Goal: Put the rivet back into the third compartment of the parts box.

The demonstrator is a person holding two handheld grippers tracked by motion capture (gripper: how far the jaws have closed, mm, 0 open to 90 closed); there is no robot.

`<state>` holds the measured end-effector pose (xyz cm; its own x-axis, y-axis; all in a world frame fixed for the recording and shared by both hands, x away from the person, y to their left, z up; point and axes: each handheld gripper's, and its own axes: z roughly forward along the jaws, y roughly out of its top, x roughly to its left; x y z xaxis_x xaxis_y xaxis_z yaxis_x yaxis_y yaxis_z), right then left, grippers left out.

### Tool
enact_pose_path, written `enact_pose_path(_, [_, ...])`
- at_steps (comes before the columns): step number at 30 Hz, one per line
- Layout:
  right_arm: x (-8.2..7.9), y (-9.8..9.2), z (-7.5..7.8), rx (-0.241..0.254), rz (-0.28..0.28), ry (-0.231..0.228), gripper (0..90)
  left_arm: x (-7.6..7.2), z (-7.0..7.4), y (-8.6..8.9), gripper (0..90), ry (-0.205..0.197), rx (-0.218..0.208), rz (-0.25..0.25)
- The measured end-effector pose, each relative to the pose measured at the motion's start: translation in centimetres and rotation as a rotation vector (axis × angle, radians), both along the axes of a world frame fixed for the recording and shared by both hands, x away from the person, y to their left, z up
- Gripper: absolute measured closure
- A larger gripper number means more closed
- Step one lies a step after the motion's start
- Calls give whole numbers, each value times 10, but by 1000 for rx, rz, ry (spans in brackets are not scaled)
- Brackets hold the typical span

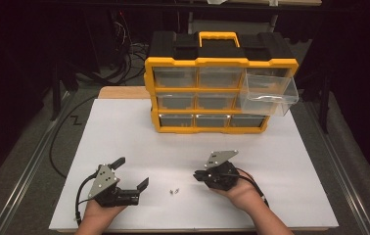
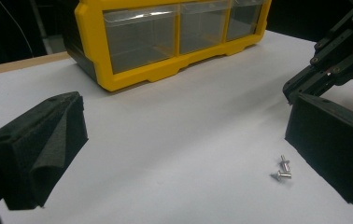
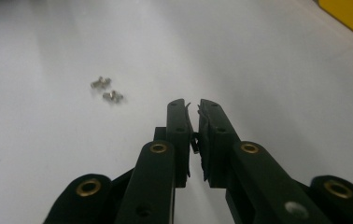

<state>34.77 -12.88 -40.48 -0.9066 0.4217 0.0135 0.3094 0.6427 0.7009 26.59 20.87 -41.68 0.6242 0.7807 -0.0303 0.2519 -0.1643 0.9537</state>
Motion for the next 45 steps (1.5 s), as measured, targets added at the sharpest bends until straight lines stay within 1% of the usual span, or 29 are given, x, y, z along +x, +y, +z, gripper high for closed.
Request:
enact_pose_path(3, [0,-14,0,-25,-20,12,845,0,0,0,3,-9,15,-6])
enact_pose_path(4, [0,-14,0,-25,-20,12,845,0,0,0,3,-9,15,-6])
enact_pose_path(5, [0,-22,0,-41,-37,33,845,0,-1,0,2,-11,16,0])
enact_pose_path(7, [1,-25,1,-50,-37,36,845,1,-1,0,3,-10,12,3])
enact_pose_path(8, [2,-32,3,-74,-40,44,845,1,0,1,3,-13,5,7])
enact_pose_path(13, [1,-47,11,-128,-45,87,845,-3,3,2,3,-25,-14,0])
enact_pose_path(14, [1,-50,12,-138,-39,90,845,-3,3,2,3,-25,-15,-2])
enact_pose_path(15, [0,-53,13,-154,-40,105,845,-3,3,2,3,-25,-15,-3])
enact_pose_path(22, [-1,-72,19,-236,-25,169,845,-1,2,0,3,-18,-10,-18])
enact_pose_path(24, [-1,-78,22,-272,-19,179,845,-1,2,0,3,-20,-8,-23])
enact_pose_path(28, [-1,-87,27,-308,-7,204,845,-1,2,-1,3,-20,-10,-25])
enact_pose_path(33, [-1,-96,37,-324,19,239,845,-1,2,-1,2,-20,-6,-29])
enact_pose_path(38, [0,-101,50,-340,56,252,845,-1,2,-2,3,-19,-4,-31])
enact_pose_path(40, [-1,-102,57,-354,66,257,845,-1,2,-2,3,-19,-4,-30])
enact_pose_path(42, [0,-102,64,-369,76,259,845,-2,2,-2,3,-19,-5,-31])
enact_pose_path(45, [2,-103,76,-377,94,255,845,-2,2,-2,3,-21,-10,-29])
